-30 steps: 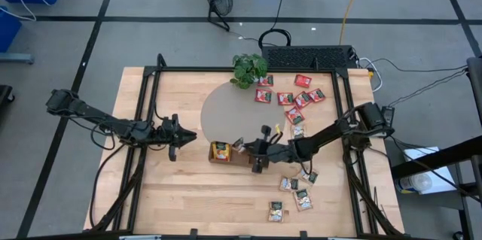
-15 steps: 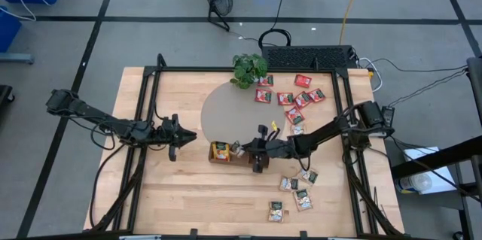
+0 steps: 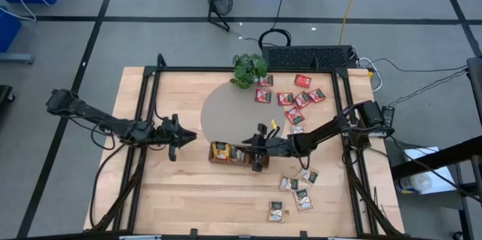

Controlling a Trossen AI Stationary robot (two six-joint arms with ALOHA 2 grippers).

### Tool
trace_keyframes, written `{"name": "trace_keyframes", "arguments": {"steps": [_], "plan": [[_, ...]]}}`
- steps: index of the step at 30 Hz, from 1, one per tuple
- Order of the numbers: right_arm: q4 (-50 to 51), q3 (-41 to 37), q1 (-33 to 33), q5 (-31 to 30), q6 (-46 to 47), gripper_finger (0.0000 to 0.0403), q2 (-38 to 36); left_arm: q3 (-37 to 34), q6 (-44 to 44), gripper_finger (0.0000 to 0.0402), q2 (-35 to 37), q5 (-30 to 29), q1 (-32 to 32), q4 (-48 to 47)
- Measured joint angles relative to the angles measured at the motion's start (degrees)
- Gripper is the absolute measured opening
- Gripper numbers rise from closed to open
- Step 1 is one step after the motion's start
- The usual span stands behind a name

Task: Pick & Place Tea
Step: Put the brown tea bag into the middle slot of the wooden organizer

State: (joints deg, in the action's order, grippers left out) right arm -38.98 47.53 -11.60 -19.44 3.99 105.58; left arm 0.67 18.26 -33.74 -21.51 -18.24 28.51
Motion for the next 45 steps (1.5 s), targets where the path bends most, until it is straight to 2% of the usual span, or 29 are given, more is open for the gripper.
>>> {"name": "trace_keyframes", "arguments": {"steps": [5,8,12,15,21,29,36,45], "plan": [[3.03,0.88,0.39,2.00,-2.87,0.0158,-1.89,-0.01,0.00,0.0063,0.02,0.00,0.00,0.01],[14.68,5.45,1.13,6.56,-5.78,0.0160,-3.10,-0.04,0.00,0.0063,0.02,0.00,0.00,0.05],[34.13,14.35,0.95,9.28,-16.27,0.0160,-2.32,-0.04,-0.02,0.0063,0.04,0.00,0.00,0.02],[40.11,17.99,0.51,9.16,-24.18,0.0160,-1.57,-0.04,-0.01,0.0063,0.00,0.00,0.00,0.21],[40.73,21.04,1.15,9.51,-31.56,0.0160,-1.55,-0.04,0.00,0.0063,0.00,0.00,0.00,0.04],[42.69,23.52,1.87,12.97,-32.15,0.0162,-0.29,-0.04,0.00,0.0063,0.00,0.01,0.00,0.04],[42.58,27.04,2.25,13.61,-34.67,0.0185,3.48,-0.04,0.00,0.0063,0.00,0.00,0.00,0.02],[41.75,27.06,2.16,13.58,-38.24,0.0207,7.86,-0.04,0.00,0.0063,-0.01,0.02,0.00,0.10]]}}
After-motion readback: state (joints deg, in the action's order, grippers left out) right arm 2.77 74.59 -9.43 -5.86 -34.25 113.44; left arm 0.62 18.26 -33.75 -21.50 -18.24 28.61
